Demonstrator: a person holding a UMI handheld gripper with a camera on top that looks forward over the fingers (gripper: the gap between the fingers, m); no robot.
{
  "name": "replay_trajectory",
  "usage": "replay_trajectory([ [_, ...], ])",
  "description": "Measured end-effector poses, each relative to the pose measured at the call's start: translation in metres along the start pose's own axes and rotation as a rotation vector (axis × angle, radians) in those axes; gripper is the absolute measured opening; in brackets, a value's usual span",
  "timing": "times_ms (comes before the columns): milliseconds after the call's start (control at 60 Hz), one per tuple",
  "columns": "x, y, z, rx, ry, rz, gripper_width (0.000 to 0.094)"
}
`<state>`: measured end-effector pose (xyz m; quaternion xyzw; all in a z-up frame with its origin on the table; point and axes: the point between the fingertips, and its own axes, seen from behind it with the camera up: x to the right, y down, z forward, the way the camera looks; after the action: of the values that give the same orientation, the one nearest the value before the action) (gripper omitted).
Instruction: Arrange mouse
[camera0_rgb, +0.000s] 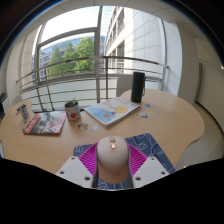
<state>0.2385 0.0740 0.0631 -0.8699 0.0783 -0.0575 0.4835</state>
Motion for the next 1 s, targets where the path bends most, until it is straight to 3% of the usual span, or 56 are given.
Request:
replay_trajectory([
  [100, 0.023, 0.036, 0.015, -0.083, -0.003, -0.006, 0.0400],
  [267, 0.034, 0.067, 0.027, -0.111, -0.025, -0.017, 0.0563],
  [383, 0.032, 0.060, 0.010, -0.104, -0.026, -0.023, 0.0862],
  [700, 0.025, 0.020, -0.143, 0.005, 0.013, -0.062, 0.0850],
  [1000, 0.021, 0.037, -0.289, 0.028, 0.039, -0.070, 0.0850],
])
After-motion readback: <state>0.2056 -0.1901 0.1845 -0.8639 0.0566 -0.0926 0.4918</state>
